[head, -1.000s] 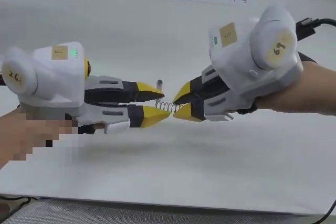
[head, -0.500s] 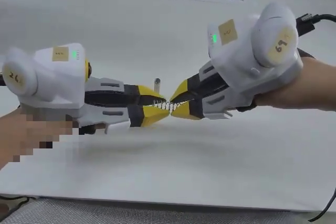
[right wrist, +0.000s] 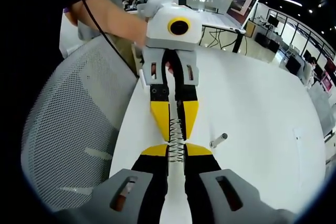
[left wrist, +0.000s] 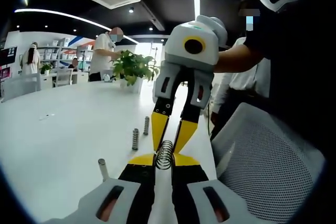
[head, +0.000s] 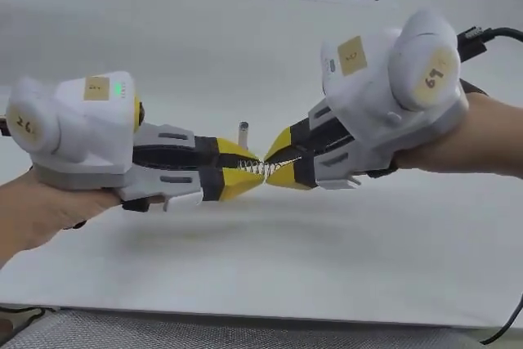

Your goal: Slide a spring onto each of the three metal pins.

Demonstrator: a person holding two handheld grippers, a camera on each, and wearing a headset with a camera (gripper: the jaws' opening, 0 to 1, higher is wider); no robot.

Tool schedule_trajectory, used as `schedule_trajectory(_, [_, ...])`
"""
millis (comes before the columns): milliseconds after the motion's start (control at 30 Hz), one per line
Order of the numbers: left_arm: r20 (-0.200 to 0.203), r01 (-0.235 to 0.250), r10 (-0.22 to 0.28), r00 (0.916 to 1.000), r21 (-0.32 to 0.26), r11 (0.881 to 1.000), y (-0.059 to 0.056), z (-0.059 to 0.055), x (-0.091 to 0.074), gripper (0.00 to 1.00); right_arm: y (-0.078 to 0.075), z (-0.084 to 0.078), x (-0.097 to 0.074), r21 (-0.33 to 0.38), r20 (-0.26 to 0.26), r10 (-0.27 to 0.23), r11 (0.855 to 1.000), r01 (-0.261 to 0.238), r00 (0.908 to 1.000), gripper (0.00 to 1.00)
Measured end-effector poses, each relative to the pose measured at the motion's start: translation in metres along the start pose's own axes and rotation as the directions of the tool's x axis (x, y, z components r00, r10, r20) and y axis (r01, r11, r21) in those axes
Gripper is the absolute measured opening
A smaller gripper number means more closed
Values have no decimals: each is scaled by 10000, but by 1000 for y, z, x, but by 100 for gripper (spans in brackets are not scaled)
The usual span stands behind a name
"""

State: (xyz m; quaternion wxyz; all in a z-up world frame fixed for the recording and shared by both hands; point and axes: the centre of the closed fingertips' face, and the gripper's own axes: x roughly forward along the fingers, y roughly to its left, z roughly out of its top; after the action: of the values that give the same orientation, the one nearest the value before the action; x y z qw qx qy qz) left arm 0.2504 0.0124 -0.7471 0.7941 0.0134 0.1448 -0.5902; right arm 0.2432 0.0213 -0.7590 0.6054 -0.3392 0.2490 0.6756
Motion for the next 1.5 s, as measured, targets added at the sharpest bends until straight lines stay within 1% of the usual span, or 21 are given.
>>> schedule_trajectory(400, [6, 78, -78, 10000, 54, 10000, -3, 1, 0, 2, 2, 2, 0, 139, 63, -5, 9999, 4, 10000, 9])
schedule_trajectory(567, [39, 53, -53, 10000, 3, 10000, -1, 1, -1, 2, 4, -1, 0, 316, 122, 51, 9995, -55, 9999, 13])
schedule_trajectory(700, [49, 48, -48, 10000, -23, 10000, -1, 2, -3, 2, 2, -2, -5, 824, 434, -161, 9965, 124, 9989, 17])
schedule_trajectory(767, [83, -4, 5, 10000, -30, 10000, 0, 3, -4, 2, -6, -6, -10, 1463, 782, -481, 9886, 362, 9958, 17])
schedule_trajectory(833, [129, 32, -31, 9999, -61, 10000, 0, 4, -6, 2, -8, -7, -15, 2227, 1318, -646, 9743, 340, 9892, 16])
schedule_trajectory(900, [200, -9, 11, 9998, -84, 10000, 0, 6, -6, 2, -12, -9, -21, 3100, 1802, -998, 9499, 398, 9786, 17])
schedule_trajectory(933, [251, -11, 14, 9997, -113, 9999, 0, 7, -6, 2, -10, -10, -23, 3584, 2122, -953, 9335, 133, 9726, 17])
schedule_trajectory(1000, [293, 12, -8, 9996, -116, 9999, 0, 9, -6, 2, -9, -12, -26, 3994, 2426, -1095, 9168, 36, 9639, 16])
schedule_trajectory(1033, [305, 28, -26, 9995, -84, 10000, -1, 9, -6, 2, -8, -12, -28, 4131, 2713, -1142, 9107, -84, 9557, 16])
schedule_trajectory(1067, [302, 49, -46, 9995, -96, 9999, -1, 9, -6, 2, -5, -10, -29, 4199, 2891, -1119, 9074, -209, 9507, 16])
schedule_trajectory(1100, [299, 99, -97, 9995, -73, 9999, -3, 10, -5, 2, -2, -9, -30, 4402, 3167, -1057, 8967, -474, 9426, 16])
schedule_trajectory(1133, [299, 79, -77, 9995, -71, 9999, -3, 10, -4, 2, 0, -8, -30, 4494, 3304, -1030, 8913, -604, 9382, 16])
schedule_trajectory(1167, [316, 97, -95, 9995, -74, 9999, -3, 11, -4, 2, 0, -10, -31, 4489, 3342, -1124, 8920, -532, 9358, 17])
schedule_trajectory(1233, [326, 160, -158, 9993, -47, 9999, -5, 12, -3, 2, 0, -13, -29, 4556, 3294, -1214, 8891, -450, 9363, 17])
schedule_trajectory(1267, [331, 179, -178, 9993, -42, 9998, -6, 13, -3, 2, 0, -16, -28, 4671, 3204, -1229, 8831, -438, 9393, 17])
schedule_trajectory(1300, [369, 225, -224, 9991, -41, 9997, -7, 14, -3, 2, 2, -17, -27, 4636, 3225, -1260, 8851, -405, 9382, 17])
schedule_trajectory(1333, [379, 228, -226, 9990, -38, 9997, -7, 15, -3, 2, 3, -16, -27, 4675, 3320, -1198, 8824, -529, 9356, 16])
schedule_trajectory(1367, [381, 229, -229, 9990, -5, 9997, -7, 15, -3, 2, 4, -13, -28, 4834, 3557, -1179, 8722, -745, 9271, 16])
schedule_trajectory(1433, [407, 244, -244, 9989, 1, 9997, -8, 16, -2, 2, 4, -9, -30, 4841, 3825, -1255, 8711, -829, 9154, 16])
schedule_trajectory(1467, [403, 272, -272, 9988, 8, 9996, -8, 16, -2, 2, 3, -6, -32, 5014, 3983, -1309, 8599, -960, 9079, 15])
schedule_trajectory(1500, [410, 303, -304, 9987, 16, 9995, -9, 16, -2, 2, 2, -5, -33, 5092, 4102, -1377, 8547, -1011, 9015, 16])
